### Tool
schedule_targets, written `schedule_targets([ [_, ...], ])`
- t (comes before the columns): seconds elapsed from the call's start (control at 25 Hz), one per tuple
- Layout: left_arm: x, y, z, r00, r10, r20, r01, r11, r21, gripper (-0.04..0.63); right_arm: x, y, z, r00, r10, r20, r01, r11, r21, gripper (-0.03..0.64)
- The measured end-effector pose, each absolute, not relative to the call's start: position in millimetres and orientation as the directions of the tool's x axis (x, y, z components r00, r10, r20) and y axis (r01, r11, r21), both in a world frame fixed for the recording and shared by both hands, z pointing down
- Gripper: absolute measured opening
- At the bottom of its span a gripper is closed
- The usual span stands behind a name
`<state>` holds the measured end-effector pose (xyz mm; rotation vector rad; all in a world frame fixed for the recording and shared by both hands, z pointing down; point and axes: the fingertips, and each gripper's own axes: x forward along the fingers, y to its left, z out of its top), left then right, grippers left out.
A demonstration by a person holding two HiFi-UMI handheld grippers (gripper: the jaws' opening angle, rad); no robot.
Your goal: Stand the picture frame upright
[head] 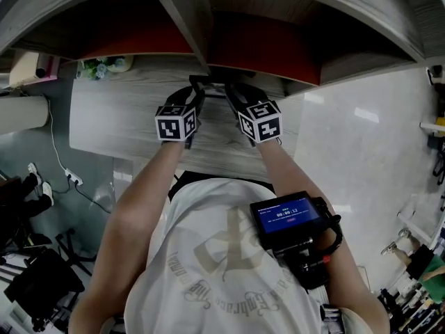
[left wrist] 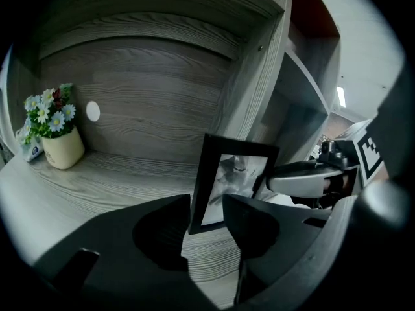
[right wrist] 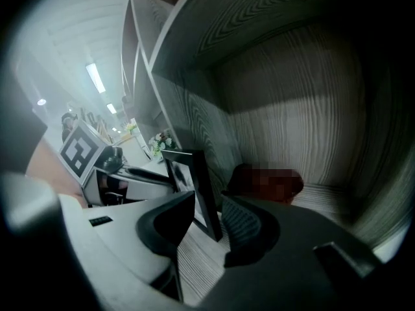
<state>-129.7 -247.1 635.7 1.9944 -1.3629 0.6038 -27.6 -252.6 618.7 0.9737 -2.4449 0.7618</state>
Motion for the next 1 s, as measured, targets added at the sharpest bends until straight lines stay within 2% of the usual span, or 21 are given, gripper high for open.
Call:
schedule_targets([
  [0.08, -131.3, -246.4, 634.8, 0.356, -0.636, 0.685, -0.934, -0.262, 0.242, 0.187, -26.9, -254.4, 618.0, -0.676, -0.507, 0.535, -0.721, 0.602, -0.342, 0.133],
  [0.48, -129.5, -228.3, 614.4, 0.411, -0.64, 0.65, -0.911, -0.309, 0.272, 0.187, -18.0, -242.5, 600.6, -0.648, -0.564, 0.512, -0.755, 0.561, -0.338, 0.133],
  [0.6, -130.8, -217.3, 603.7, 0.429, -0.649, 0.629, -0.903, -0.328, 0.278, 0.178, -18.4, -231.9, 592.0, -0.635, -0.585, 0.504, -0.768, 0.551, -0.327, 0.101],
  [0.76, -135.9, -205.2, 595.0, 0.45, -0.652, 0.61, -0.893, -0.346, 0.288, 0.164, -23.2, -223.1, 585.7, -0.618, -0.602, 0.506, -0.781, 0.542, -0.31, 0.101],
  [0.92, -145.6, -192.4, 585.7, 0.465, -0.659, 0.591, -0.885, -0.365, 0.289, 0.123, -31.0, -214.3, 575.9, -0.612, -0.62, 0.491, -0.787, 0.534, -0.308, 0.101],
  [1.0, -146.9, -184.8, 578.0, 0.48, -0.666, 0.571, -0.877, -0.376, 0.299, 0.101, -32.2, -206.7, 568.5, -0.612, -0.627, 0.482, -0.788, 0.538, -0.3, 0.055],
])
